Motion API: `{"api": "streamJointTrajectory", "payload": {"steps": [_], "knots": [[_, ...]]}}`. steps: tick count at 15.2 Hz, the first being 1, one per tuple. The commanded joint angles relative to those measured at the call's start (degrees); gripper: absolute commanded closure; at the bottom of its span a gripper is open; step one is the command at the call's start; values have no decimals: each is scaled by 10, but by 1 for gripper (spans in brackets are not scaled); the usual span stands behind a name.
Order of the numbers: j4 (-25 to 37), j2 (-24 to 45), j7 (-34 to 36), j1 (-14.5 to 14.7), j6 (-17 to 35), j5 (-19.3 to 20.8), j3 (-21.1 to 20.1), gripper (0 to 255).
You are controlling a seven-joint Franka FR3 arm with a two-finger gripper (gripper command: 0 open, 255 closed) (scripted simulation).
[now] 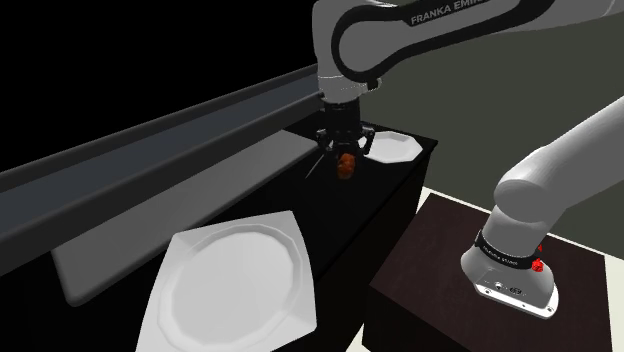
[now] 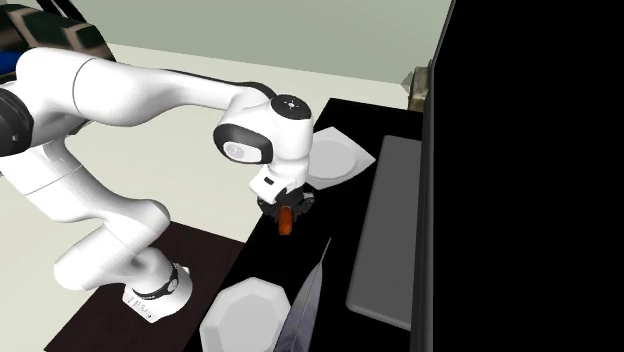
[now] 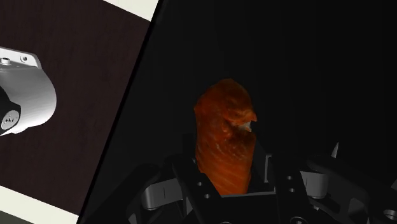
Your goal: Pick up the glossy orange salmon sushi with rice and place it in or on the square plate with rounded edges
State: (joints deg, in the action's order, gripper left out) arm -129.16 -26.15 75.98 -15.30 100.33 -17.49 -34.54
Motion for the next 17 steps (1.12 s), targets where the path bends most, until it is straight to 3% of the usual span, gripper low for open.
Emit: {"api": "streamJointTrajectory", "payload": {"steps": [1, 7, 12, 17], "knots": [[13, -3, 0, 0, -16, 2, 4, 255], [51, -5, 3, -2, -57, 6, 13, 255], [108, 51, 85, 4, -46, 6, -56, 255], [180, 134, 181, 5, -32, 36, -134, 255]]}}
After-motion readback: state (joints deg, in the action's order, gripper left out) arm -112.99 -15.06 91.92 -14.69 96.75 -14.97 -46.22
